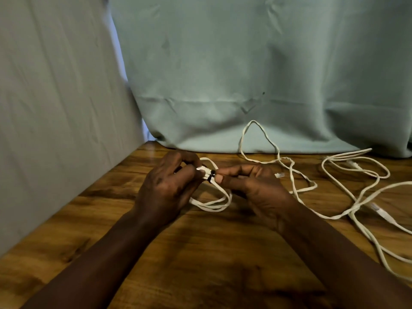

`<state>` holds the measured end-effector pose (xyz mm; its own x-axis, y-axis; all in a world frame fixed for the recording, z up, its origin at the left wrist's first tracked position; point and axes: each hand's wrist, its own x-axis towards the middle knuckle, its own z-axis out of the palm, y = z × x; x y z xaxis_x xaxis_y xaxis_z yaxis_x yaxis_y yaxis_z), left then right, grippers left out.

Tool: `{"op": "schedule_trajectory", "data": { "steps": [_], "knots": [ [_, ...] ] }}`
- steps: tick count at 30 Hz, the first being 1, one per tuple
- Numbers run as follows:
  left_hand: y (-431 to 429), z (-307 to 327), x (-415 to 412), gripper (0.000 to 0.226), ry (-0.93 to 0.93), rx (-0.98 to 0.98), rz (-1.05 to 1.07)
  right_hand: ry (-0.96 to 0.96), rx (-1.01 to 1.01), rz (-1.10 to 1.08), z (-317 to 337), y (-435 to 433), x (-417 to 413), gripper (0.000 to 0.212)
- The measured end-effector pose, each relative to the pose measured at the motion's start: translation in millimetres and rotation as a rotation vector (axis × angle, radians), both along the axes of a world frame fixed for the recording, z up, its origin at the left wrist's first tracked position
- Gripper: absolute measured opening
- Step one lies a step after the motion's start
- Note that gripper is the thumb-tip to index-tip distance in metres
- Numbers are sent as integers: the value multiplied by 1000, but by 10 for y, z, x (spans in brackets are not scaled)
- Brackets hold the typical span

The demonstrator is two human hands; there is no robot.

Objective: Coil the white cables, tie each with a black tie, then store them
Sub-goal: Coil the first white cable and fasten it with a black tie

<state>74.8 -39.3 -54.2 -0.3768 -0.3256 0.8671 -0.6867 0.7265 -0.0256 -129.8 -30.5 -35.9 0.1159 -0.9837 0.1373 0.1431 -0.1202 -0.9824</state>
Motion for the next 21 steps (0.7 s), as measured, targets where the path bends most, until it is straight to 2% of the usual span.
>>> {"op": "schedule_trajectory", "data": {
  "steps": [3, 6, 9, 13, 18, 21],
  "knots": [
    [18, 14, -16, 6, -56, -26, -21, -34, 163, 121, 59, -13, -88, 22],
    [16, 10, -20, 6, -75, -42, -23, -9, 153, 116, 67, -1, -97, 20],
    [11, 8, -8, 5, -88, -50, -18, 90, 49, -13, 65, 25, -51, 11],
    [19, 19, -16, 7, -97, -89, 17, 86, -72, -121, 62, 68, 23, 10],
    [11, 26, -13, 11, -64, -50, 38, 332, -219, -185, 0, 63, 30, 9],
    [-9, 10, -1, 16, -26, 9, 28, 418, -291, -198, -21, 51, 44, 10]
  ]
}}
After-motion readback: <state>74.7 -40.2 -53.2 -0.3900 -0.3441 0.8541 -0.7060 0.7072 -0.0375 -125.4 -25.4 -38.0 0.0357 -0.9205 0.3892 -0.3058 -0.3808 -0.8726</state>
